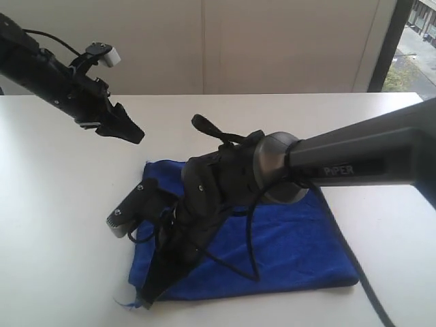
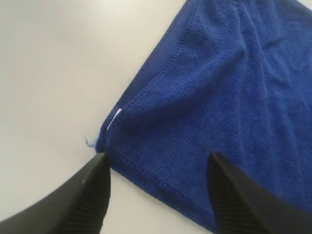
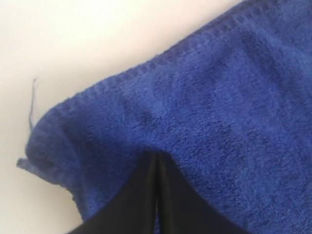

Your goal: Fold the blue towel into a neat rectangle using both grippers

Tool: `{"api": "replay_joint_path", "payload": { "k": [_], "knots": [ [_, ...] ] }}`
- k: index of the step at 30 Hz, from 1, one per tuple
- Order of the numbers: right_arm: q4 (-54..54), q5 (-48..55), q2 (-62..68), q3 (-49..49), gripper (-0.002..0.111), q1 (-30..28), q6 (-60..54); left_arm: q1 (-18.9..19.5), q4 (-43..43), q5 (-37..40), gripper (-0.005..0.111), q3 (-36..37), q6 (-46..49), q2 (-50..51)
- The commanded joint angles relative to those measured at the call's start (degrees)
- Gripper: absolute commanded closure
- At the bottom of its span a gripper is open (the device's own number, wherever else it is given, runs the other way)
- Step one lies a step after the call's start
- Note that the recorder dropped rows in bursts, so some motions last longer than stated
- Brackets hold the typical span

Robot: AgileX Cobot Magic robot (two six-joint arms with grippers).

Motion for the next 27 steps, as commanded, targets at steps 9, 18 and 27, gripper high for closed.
{"api": "replay_joint_path", "payload": {
  "k": [9,18,27],
  "knots": [
    [0.0,8.3,0.8,0.2,0.108,2.3,-2.8,0.1,-3.2,-0.4,0.045,-0.2,3.4,4.5],
    [0.0,10.2,0.8,0.2,0.108,2.3,-2.8,-3.7,-2.4,-4.7,0.046,-0.2,8.7,7.4],
    [0.0,10.5,0.8,0.2,0.108,2.3,-2.8,-9.7,-2.9,-10.3,0.103,-0.2,10.9,8.4]
  ]
}}
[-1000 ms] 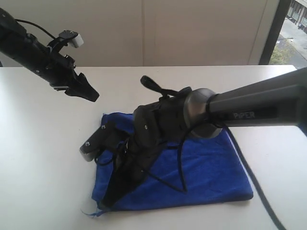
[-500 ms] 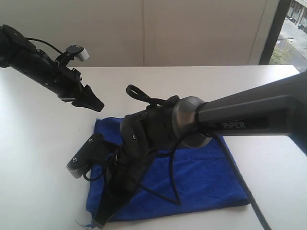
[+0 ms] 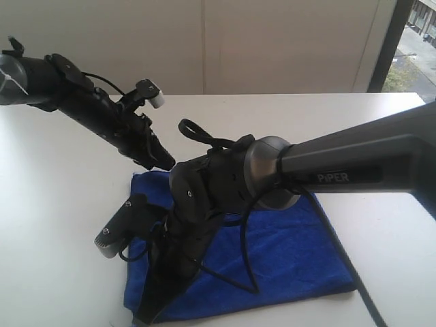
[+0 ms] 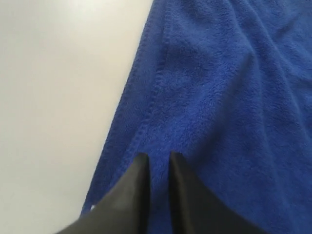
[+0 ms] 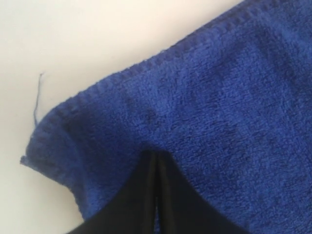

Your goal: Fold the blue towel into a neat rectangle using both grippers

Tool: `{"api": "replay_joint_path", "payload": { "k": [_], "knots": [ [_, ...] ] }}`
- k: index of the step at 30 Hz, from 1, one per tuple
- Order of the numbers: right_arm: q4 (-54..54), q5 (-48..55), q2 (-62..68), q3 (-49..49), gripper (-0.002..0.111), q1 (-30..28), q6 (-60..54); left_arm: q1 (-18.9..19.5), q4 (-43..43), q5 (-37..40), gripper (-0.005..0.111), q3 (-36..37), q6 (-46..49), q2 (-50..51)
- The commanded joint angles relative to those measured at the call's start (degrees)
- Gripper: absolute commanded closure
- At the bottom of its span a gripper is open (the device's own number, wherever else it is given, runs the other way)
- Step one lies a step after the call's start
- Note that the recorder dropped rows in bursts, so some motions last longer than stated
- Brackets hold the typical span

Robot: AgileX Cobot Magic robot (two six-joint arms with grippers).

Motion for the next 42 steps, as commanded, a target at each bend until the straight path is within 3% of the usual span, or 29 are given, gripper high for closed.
{"api": "replay_joint_path", "payload": {
  "k": [1,13,29,42],
  "knots": [
    [-0.3,3.8,0.8,0.7,0.108,0.2,-0.4,-1.9,-0.8,-4.2,0.107,-0.2,-0.3,0.9],
    [-0.3,4.2,0.8,0.7,0.108,0.2,-0.4,-2.3,-0.1,-5.8,0.107,-0.2,-0.7,5.4],
    [-0.3,5.1,0.8,0.7,0.108,0.2,-0.4,-2.3,3.1,-12.4,0.107,-0.2,-0.8,5.4],
    [-0.7,4.0,0.5,0.7,0.108,0.2,-0.4,-2.3,3.5,-12.7,0.107,-0.2,-1.8,4.2]
  ]
}}
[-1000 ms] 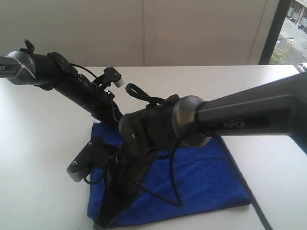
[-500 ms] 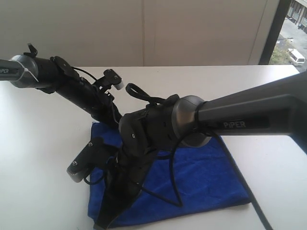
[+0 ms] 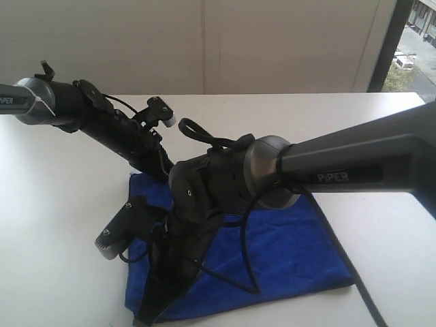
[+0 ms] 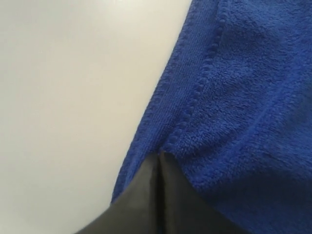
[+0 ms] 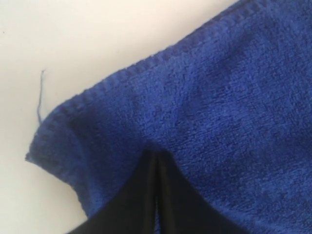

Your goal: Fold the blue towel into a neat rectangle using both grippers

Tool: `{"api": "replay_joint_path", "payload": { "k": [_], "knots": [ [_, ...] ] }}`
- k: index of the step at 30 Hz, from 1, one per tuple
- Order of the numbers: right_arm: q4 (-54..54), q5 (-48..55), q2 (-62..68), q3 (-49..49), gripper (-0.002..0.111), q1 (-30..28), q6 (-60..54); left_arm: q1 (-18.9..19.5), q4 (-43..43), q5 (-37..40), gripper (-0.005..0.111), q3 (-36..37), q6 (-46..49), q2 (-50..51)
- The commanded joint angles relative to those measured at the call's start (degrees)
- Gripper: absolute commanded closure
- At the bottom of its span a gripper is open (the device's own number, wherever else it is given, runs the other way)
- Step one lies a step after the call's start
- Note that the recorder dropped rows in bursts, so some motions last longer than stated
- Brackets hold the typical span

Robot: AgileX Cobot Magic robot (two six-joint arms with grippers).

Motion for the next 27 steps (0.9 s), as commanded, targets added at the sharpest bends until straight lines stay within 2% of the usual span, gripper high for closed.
{"api": "replay_joint_path", "payload": {
  "k": [1,8,14,18,20,24,27],
  "knots": [
    [-1.3,1.7,0.0,0.8,0.108,0.2,-0.2,0.1,0.7,-0.2,0.107,-0.2,-1.0,-1.8],
    [-8.7,-3.4,-4.8,0.8,0.108,0.2,6.0,0.1,-0.7,0.5,0.107,-0.2,-1.0,-7.1],
    [-21.2,-3.7,-9.2,0.7,0.108,-1.8,16.1,0.1,-1.2,8.9,0.107,-0.1,-1.0,-9.8],
    [-31.5,0.9,-12.6,0.7,0.108,-6.5,25.1,0.1,0.0,12.5,0.107,0.3,-2.8,-9.8],
    [-36.7,6.9,-13.8,0.8,0.108,-12.2,30.7,0.1,1.6,11.6,0.107,1.5,-3.5,-9.8],
    [-36.5,7.9,-14.5,7.5,0.108,-19.9,31.4,0.1,1.9,10.5,0.107,3.5,-3.6,-8.0],
    [-36.7,3.7,-14.6,13.6,0.108,-21.1,34.5,0.1,2.2,9.8,0.107,3.8,-3.6,-6.1]
  ]
}}
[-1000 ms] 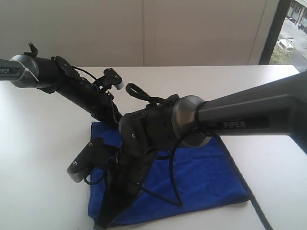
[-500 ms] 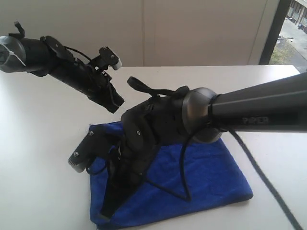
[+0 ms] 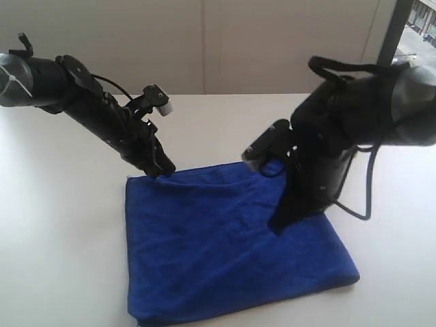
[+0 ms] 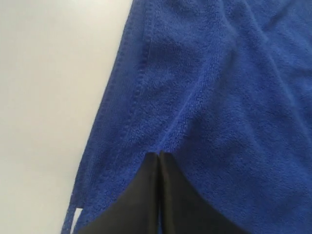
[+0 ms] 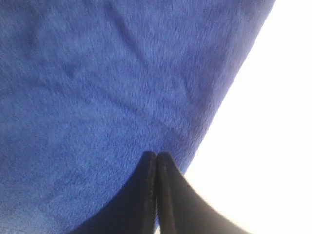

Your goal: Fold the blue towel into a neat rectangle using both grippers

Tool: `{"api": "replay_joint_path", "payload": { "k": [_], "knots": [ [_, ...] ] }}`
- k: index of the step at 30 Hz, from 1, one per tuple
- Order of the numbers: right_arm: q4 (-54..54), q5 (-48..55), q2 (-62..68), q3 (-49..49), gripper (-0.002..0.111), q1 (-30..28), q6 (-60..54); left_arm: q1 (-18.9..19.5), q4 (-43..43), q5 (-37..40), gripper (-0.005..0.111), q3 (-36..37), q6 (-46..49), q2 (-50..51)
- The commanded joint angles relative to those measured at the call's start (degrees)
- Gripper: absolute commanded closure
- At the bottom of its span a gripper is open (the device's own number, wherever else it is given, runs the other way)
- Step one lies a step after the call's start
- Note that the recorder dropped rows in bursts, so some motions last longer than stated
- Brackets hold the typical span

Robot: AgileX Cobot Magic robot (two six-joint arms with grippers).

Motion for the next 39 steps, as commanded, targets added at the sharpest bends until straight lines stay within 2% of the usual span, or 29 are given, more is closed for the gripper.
{"api": "replay_joint_path", "payload": {
  "k": [1,6,16,27,32,39],
  "knots": [
    [-1.5,-4.0,-0.6,7.7,0.108,-1.4,5.0,0.2,0.7,-0.1,0.107,0.8,-0.8,2.7],
    [-6.6,-5.5,-0.5,14.1,0.108,-1.4,13.5,0.2,5.2,-1.9,0.107,0.8,-3.7,4.4],
    [-6.6,-7.6,-0.4,17.9,0.108,-1.4,15.6,0.2,8.1,-2.8,0.107,0.8,-4.9,6.0],
    [-6.6,-7.4,-0.4,18.2,0.108,-1.4,15.9,0.2,18.3,-4.0,0.107,0.8,-11.9,6.6],
    [-6.6,-7.4,-0.4,18.2,0.108,-1.4,15.9,0.2,18.5,-3.8,0.107,0.8,-12.2,6.5],
    [-6.7,-12.9,-4.2,17.8,0.108,-1.4,15.9,0.2,13.2,-2.1,0.107,0.7,-10.5,4.1]
  ]
}}
